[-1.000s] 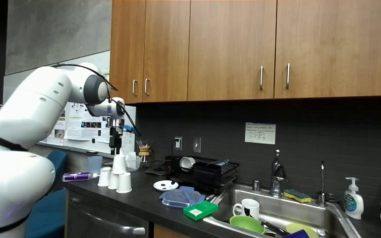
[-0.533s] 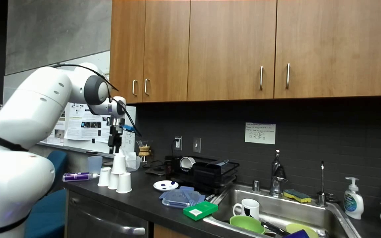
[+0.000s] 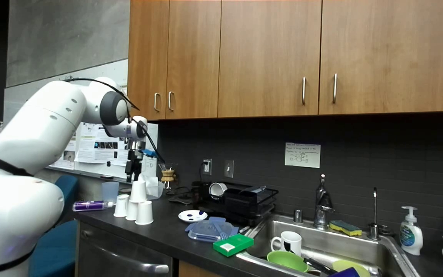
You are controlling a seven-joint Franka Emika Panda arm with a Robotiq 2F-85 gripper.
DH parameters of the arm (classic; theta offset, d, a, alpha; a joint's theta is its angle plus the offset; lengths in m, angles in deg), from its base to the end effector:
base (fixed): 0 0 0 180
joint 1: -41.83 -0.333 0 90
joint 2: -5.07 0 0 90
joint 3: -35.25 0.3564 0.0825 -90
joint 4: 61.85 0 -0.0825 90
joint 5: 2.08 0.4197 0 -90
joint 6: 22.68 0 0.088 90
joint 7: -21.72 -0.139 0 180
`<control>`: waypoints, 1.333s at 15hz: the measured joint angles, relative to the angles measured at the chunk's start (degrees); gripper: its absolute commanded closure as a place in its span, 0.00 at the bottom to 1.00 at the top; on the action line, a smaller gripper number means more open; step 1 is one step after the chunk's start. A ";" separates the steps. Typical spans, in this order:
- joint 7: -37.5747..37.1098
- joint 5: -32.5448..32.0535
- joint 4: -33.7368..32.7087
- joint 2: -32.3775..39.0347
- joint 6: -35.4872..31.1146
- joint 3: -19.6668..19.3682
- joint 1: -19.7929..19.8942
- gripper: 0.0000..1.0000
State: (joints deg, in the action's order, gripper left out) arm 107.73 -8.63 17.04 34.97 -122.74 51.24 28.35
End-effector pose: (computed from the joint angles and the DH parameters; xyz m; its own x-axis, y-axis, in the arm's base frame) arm 0.6661 0.3189 0.4036 -0.4301 0.9026 0.0196 0.8935 0.4286 -0.1338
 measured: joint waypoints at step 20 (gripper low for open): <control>-1.32 2.38 6.97 0.82 -10.60 0.00 0.75 0.00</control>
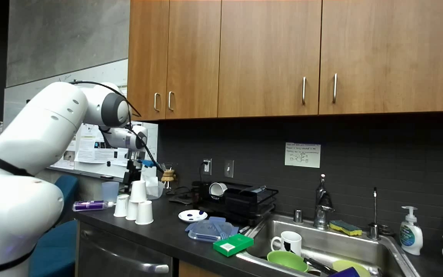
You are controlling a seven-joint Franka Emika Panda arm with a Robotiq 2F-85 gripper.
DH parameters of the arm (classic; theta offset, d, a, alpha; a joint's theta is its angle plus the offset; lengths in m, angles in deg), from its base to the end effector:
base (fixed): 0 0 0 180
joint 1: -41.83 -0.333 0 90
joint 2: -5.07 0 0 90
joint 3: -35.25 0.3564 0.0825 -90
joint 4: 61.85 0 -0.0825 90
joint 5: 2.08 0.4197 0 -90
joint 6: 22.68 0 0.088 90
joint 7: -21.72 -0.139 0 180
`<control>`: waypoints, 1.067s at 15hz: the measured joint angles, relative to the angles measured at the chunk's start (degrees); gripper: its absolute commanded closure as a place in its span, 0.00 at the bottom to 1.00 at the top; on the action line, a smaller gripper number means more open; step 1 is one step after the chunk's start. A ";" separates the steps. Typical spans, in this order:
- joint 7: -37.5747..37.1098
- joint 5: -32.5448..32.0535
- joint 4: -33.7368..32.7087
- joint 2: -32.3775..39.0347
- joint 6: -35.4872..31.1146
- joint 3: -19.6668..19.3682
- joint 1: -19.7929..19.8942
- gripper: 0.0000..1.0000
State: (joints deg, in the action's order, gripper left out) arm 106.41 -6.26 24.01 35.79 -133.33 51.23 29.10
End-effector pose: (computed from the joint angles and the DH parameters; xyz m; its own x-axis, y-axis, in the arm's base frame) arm 0.6646 0.3218 0.3476 -0.3909 0.9180 0.0672 0.9140 0.3958 -0.0892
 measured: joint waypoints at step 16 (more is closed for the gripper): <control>-1.06 0.40 1.52 -0.07 -0.67 0.00 0.29 0.00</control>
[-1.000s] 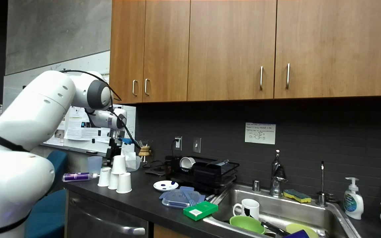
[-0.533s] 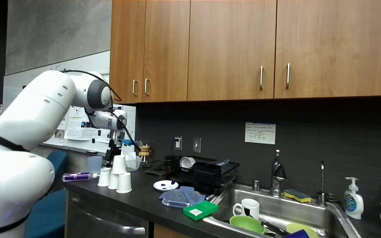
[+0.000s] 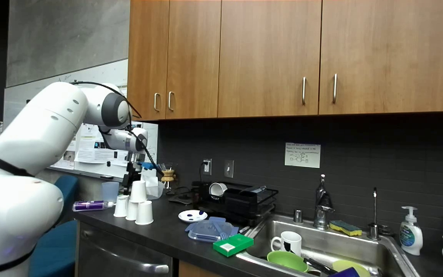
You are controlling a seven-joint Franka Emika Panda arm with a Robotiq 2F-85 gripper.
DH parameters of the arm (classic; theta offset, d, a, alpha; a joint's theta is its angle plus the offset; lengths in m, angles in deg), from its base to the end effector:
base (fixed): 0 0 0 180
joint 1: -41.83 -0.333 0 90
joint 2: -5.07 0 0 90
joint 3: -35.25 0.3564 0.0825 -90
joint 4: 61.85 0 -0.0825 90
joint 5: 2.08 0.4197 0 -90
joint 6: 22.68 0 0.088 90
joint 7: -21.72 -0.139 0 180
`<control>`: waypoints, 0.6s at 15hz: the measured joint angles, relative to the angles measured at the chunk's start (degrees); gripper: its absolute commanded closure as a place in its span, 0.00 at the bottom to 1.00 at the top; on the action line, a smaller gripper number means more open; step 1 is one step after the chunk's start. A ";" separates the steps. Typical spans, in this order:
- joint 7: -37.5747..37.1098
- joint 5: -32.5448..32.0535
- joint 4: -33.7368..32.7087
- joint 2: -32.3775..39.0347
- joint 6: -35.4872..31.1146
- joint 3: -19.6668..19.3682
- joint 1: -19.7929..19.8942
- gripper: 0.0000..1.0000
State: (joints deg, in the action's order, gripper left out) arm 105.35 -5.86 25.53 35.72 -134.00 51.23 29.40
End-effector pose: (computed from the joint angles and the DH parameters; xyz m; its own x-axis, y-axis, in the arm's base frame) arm 0.6606 0.3182 0.3366 -0.3678 0.9272 0.0707 0.9217 0.3736 -0.1047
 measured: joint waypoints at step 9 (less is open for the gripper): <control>-0.03 0.00 -0.12 -0.14 0.05 0.63 -1.05 0.00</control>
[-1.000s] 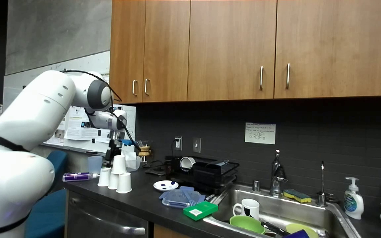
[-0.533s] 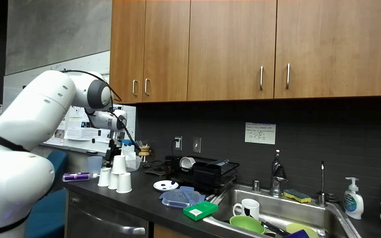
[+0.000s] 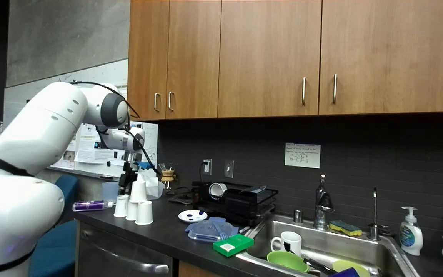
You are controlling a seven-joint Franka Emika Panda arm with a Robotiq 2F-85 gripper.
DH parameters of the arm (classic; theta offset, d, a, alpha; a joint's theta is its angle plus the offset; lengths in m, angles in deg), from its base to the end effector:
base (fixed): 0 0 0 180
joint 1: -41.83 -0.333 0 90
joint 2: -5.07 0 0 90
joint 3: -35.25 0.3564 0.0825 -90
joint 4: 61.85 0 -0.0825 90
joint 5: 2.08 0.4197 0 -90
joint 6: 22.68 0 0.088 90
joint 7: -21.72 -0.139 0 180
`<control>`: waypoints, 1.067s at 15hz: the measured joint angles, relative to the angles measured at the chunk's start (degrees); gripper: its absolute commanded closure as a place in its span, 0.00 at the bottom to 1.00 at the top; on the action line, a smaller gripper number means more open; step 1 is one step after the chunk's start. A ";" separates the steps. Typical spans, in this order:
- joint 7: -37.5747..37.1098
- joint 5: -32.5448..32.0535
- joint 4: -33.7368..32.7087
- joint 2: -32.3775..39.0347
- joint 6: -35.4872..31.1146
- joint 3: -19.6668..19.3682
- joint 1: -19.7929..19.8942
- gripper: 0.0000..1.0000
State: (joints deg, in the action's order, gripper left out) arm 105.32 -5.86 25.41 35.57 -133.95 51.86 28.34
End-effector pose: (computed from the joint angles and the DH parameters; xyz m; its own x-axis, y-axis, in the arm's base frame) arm 0.6518 0.3366 0.3404 -0.3931 0.9164 0.0758 0.9114 0.3992 -0.1000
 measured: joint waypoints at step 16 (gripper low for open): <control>-0.56 0.00 -0.19 0.30 0.10 0.02 -0.28 0.00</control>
State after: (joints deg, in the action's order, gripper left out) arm 104.76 -5.86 25.22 35.88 -133.85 51.89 28.06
